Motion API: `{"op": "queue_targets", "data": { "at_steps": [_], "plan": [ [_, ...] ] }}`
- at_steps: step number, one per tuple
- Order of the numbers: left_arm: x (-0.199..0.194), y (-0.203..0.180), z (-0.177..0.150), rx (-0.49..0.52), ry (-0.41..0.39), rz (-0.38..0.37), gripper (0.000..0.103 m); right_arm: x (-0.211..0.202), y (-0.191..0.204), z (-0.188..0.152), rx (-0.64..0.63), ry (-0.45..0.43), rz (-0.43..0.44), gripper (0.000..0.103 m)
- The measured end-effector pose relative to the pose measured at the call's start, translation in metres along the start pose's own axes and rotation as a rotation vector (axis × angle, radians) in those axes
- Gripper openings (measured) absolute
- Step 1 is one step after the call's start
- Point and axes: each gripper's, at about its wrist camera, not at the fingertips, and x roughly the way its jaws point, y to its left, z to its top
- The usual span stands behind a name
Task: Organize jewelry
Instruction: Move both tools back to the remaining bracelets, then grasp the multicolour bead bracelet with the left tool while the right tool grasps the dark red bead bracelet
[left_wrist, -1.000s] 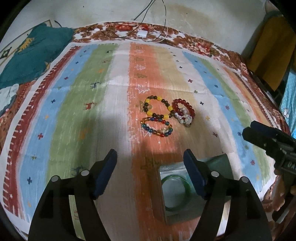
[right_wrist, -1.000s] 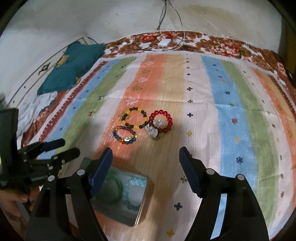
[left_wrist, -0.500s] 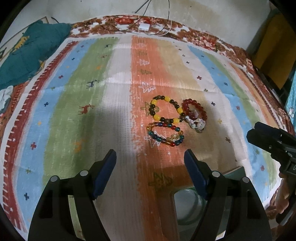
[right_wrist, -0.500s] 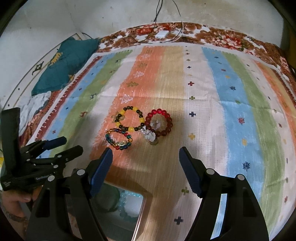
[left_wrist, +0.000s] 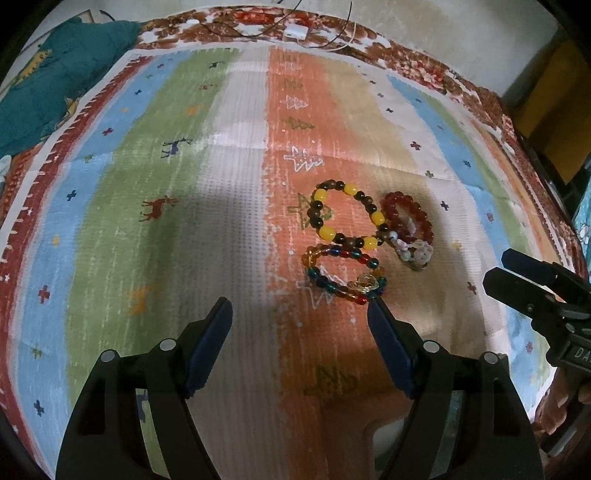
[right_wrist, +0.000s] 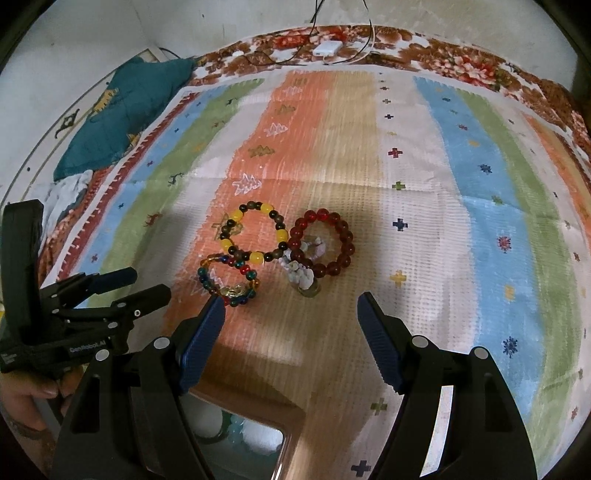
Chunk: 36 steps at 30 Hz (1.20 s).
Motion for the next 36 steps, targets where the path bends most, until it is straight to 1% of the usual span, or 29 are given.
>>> {"op": "queue_targets", "data": {
  "at_steps": [6,23,36],
  "plan": [
    [0.007,0.003,0.005,-0.002,0.007,-0.001,0.075,0.012,-0.004,0.005,0.013,0.017,-0.013,0.074],
    [0.031,0.003,0.020,0.022,0.036,0.003,0.076,0.047,-0.034,0.024,0.091,0.052,-0.066,0.074],
    [0.048,0.006,0.029,0.037,0.057,0.018,0.076,0.080,-0.054,0.034,0.137,0.089,-0.135,0.074]
  ]
}}
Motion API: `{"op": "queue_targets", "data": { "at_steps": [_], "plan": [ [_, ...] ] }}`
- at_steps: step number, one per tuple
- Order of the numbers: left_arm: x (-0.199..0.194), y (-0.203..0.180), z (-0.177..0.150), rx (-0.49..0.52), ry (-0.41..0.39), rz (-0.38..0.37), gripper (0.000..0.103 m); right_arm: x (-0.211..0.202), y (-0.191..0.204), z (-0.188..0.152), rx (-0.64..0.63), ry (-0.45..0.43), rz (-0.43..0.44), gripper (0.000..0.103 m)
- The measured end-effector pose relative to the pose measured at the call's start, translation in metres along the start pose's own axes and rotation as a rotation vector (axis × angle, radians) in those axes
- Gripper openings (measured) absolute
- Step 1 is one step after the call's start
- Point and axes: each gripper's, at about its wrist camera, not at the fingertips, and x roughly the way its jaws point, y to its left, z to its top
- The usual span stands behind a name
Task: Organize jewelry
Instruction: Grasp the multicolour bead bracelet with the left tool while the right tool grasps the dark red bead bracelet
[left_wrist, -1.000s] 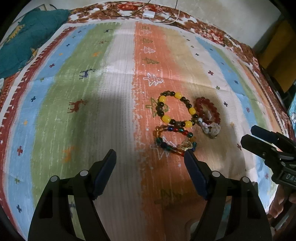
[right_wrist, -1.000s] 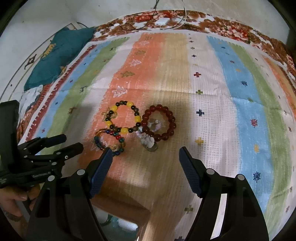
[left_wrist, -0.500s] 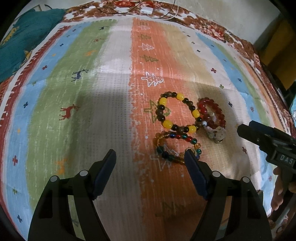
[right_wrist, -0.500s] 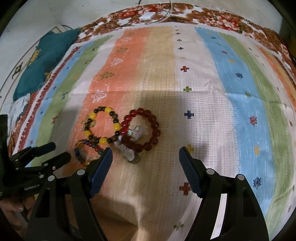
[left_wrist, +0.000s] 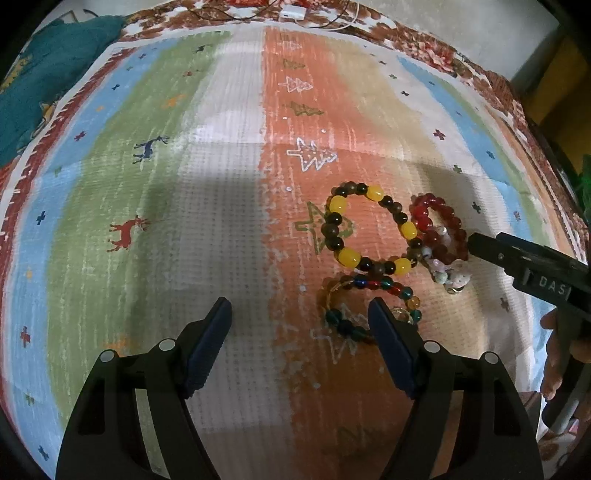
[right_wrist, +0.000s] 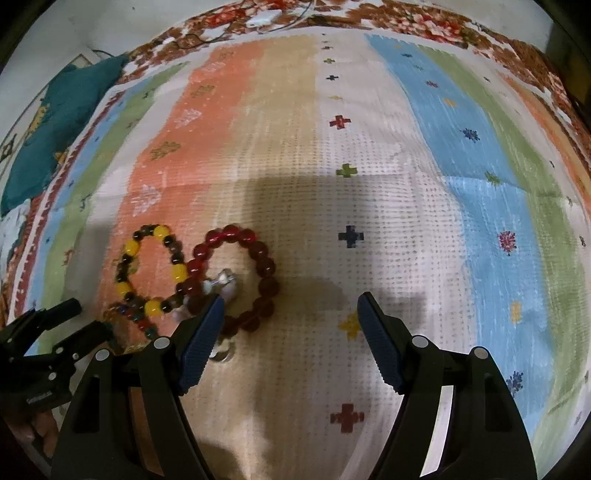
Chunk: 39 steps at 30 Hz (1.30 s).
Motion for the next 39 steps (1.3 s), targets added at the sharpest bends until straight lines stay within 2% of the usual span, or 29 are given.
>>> {"op": "queue_targets", "data": {
  "at_steps": [11,15,18,20,21,23,26,28,29,35,39],
  "plan": [
    [0.006,-0.003,-0.001,0.060,0.000,0.022,0.075,0.015,-0.002,0.005,-0.011,0.006,-0.036,0.074],
    [0.010,-0.008,-0.003,0.101,0.003,0.063,0.073,0.019,0.004,0.003,-0.049,0.005,-0.075,0.074],
    [0.012,-0.010,-0.005,0.121,0.000,0.101,0.068,0.020,0.004,0.003,-0.055,0.007,-0.077,0.074],
    [0.010,-0.006,-0.004,0.111,0.000,0.109,0.055,0.020,0.003,0.003,-0.058,0.009,-0.072,0.073],
    [0.009,-0.003,-0.004,0.101,-0.001,0.116,0.050,0.020,0.003,0.003,-0.064,0.010,-0.079,0.069],
    [0.008,0.003,-0.003,0.082,-0.001,0.123,0.031,0.020,0.002,0.002,-0.075,0.007,-0.100,0.057],
    [0.007,0.007,-0.003,0.074,-0.001,0.124,0.015,0.019,0.003,0.002,-0.089,0.006,-0.097,0.043],
    [0.006,0.009,-0.002,0.073,-0.001,0.112,0.010,0.019,0.004,0.001,-0.099,0.007,-0.084,0.021],
    [0.007,0.009,-0.001,0.070,-0.001,0.107,0.009,0.019,0.005,0.001,-0.102,0.010,-0.077,0.015],
    [-0.002,0.010,-0.001,0.051,-0.009,0.065,0.009,0.013,0.002,-0.001,-0.097,0.015,-0.037,0.014],
    [-0.018,0.004,0.001,0.042,-0.045,-0.005,0.009,-0.003,0.002,-0.002,-0.097,-0.007,-0.026,0.014]
  ]
}}
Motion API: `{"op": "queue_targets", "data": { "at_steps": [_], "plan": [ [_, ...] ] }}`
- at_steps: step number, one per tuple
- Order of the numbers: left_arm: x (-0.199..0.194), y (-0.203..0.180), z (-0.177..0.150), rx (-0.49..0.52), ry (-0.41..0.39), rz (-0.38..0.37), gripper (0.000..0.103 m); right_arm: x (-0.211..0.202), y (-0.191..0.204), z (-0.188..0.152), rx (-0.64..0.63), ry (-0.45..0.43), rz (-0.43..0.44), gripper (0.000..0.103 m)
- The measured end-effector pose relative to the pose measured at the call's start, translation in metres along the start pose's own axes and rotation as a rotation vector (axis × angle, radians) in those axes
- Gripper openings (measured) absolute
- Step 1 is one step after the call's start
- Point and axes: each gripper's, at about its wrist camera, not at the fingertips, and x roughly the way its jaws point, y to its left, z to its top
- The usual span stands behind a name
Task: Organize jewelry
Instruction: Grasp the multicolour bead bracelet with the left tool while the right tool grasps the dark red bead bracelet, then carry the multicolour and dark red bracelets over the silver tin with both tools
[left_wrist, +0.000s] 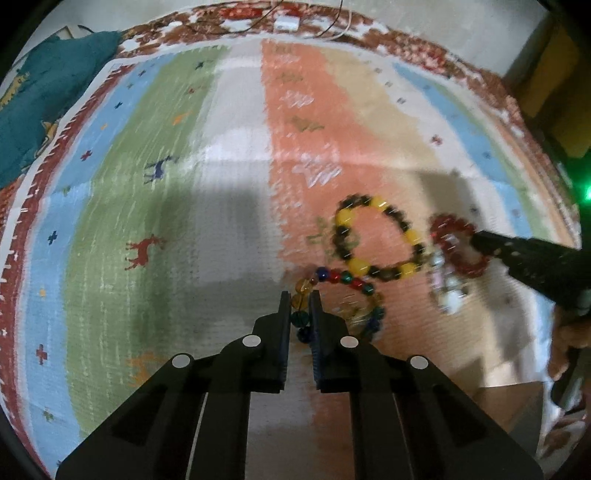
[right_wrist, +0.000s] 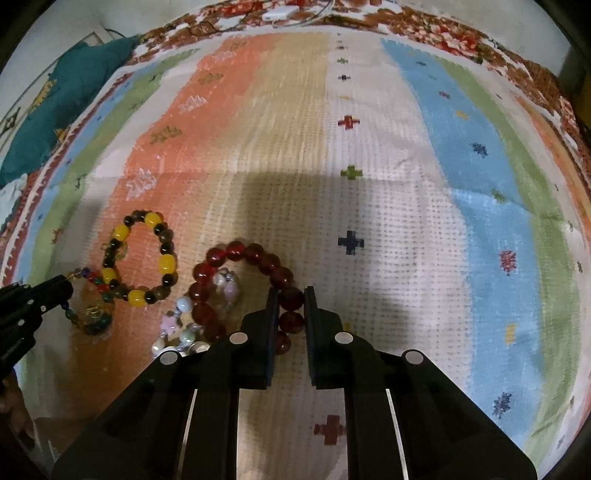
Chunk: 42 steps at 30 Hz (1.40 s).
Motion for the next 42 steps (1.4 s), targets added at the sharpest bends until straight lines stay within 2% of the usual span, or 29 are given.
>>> {"op": "queue_targets", "data": {
  "at_steps": [6,10,30,34,42],
  "plan": [
    [-0.029,-0.018,0.006,0.007,-0.054,-0.073,0.009,-0.028,0.009,0.000,-0.027,-0.045,0.019,0.014],
    [-0.041,-0.030,0.007,0.027,-0.082,-0.083,0.009,-0.046,0.016,-0.007,-0.059,-0.068,0.028,0.014],
    [-0.072,-0.048,-0.010,0.061,-0.133,-0.060,0.009,-0.095,0.034,-0.032,-0.118,-0.140,0.058,0.014],
    [-0.076,-0.050,-0.014,0.075,-0.133,-0.036,0.009,-0.106,0.039,-0.041,-0.130,-0.157,0.072,0.014],
    [-0.090,-0.057,-0.026,0.086,-0.141,-0.048,0.009,-0.125,0.042,-0.053,-0.132,-0.193,0.094,0.014]
  ]
}}
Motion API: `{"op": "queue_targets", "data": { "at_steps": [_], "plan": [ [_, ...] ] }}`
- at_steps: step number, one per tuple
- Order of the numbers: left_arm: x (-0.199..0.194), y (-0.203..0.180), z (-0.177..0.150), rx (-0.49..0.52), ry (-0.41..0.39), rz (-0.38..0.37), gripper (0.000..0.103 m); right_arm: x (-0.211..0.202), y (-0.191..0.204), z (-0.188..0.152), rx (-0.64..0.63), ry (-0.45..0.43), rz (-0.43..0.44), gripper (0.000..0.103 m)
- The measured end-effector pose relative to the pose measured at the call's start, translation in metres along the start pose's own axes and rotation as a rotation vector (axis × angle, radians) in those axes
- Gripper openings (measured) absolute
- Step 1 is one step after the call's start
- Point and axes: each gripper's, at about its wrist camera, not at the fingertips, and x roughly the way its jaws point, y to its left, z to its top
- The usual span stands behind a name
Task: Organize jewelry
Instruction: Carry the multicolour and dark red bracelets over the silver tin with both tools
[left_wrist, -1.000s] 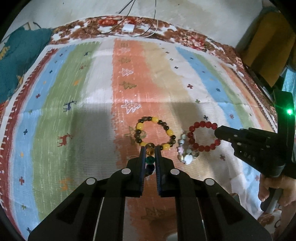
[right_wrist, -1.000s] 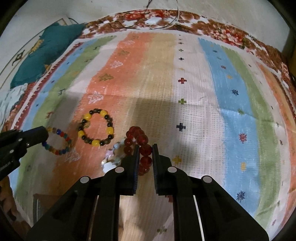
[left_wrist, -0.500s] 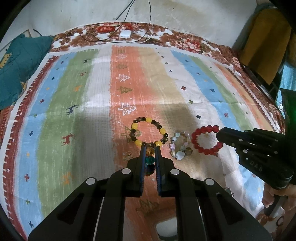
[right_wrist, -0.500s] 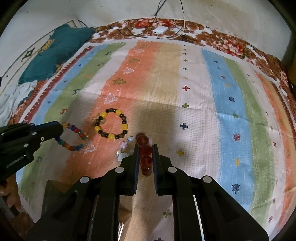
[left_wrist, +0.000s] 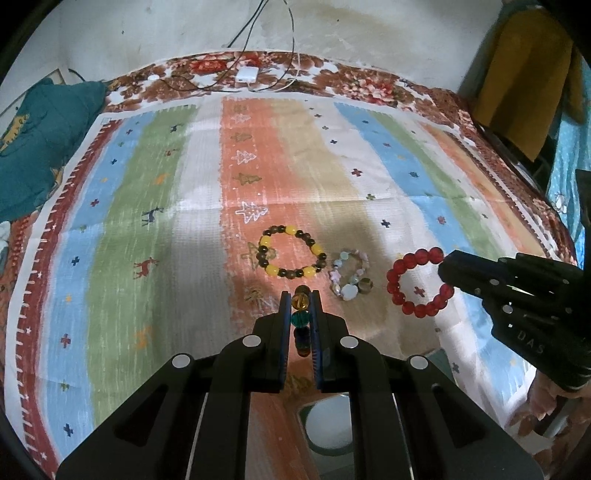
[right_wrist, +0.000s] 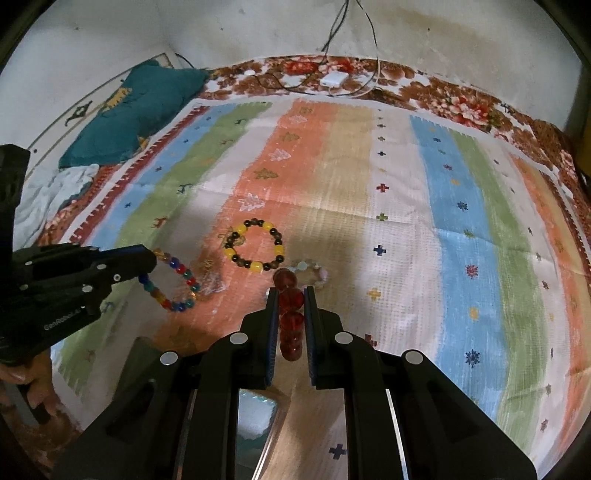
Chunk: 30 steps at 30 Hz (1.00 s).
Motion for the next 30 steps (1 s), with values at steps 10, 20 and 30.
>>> {"op": "queue_targets", "data": {
  "at_steps": [10,20,30],
  "plan": [
    [-0.024,-0.006,-0.014,-0.010,-0.025,-0.015,0.009,-0.025,0.012,-0.008,-0.028,-0.041,0.019,0.014],
    [-0.045,-0.013,-0.018,0.002,-0.061,-0.034,0.009,-0.044,0.017,-0.015,-0.037,-0.081,0.030,0.014],
    [-0.062,-0.022,-0.031,0.017,-0.084,-0.053,0.009,-0.056,0.020,-0.028,-0.051,-0.090,0.050,0.014]
  ]
}}
